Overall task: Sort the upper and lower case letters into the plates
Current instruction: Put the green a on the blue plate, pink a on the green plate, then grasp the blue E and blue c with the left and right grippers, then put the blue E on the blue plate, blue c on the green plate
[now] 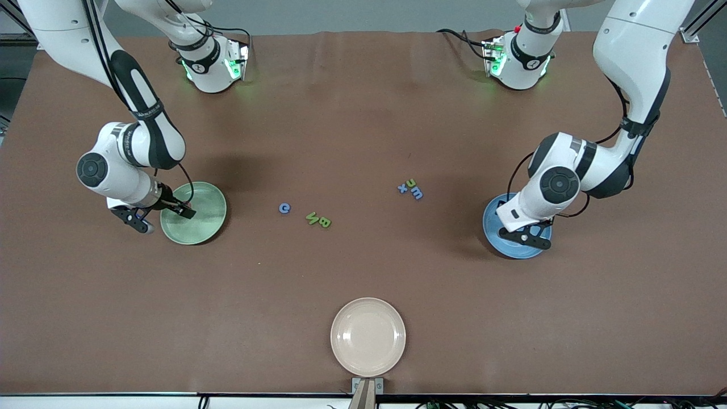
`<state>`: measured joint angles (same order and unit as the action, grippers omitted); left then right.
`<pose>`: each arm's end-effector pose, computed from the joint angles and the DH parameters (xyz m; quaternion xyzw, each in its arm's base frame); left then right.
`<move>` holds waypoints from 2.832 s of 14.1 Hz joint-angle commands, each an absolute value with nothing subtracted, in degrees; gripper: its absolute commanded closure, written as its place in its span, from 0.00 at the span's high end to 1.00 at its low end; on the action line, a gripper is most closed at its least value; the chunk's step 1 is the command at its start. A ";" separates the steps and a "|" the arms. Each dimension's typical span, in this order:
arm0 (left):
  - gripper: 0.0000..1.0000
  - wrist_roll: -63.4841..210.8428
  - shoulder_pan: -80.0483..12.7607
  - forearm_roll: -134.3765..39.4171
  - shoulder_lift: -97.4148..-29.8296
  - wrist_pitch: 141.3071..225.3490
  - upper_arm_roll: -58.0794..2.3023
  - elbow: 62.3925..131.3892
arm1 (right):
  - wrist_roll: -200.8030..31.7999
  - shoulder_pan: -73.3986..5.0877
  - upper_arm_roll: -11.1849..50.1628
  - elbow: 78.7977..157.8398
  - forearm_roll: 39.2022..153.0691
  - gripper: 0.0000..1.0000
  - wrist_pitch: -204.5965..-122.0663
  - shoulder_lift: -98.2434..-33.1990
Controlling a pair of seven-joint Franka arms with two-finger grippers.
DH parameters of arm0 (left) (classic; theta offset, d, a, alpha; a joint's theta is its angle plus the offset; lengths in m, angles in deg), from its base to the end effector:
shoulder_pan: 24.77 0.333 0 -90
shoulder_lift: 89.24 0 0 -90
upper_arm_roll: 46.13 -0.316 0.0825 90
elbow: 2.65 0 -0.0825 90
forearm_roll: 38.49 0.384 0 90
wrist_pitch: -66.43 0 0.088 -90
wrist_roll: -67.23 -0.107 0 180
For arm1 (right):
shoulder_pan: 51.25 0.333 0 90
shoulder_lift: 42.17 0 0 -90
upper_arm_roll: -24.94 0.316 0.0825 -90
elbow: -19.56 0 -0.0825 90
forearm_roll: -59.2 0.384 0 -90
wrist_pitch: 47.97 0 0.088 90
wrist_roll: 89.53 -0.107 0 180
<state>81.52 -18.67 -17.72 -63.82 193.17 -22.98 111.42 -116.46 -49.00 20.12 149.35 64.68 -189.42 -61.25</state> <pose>0.5682 -0.1565 0.2402 -0.9861 0.1348 0.0677 0.0695 0.5234 -0.0249 0.2018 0.9547 -0.2904 -0.0650 0.0002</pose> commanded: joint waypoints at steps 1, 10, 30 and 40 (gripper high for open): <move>1.00 96.86 -18.61 -18.80 -63.94 189.48 -17.76 108.81 | -125.44 -45.30 21.07 145.61 65.00 1.00 -183.08 -58.96; 1.00 146.21 -24.32 -19.42 -58.58 200.09 -10.09 110.64 | -161.49 -20.86 21.07 142.61 65.09 1.00 -194.29 -64.39; 0.82 157.32 -29.96 -14.14 -53.30 211.89 -12.90 116.18 | -164.15 -17.59 20.72 143.05 64.39 0.00 -199.06 -69.86; 0.37 157.40 -30.04 -14.05 -53.30 211.80 -12.82 115.83 | -132.29 -27.07 11.23 143.57 64.30 0.00 -183.24 -59.49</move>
<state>155.84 -29.57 -15.49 -53.69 211.37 -12.33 115.54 -138.38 -24.28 11.50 141.24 64.63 -183.97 -62.57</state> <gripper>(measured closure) 0.564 0.652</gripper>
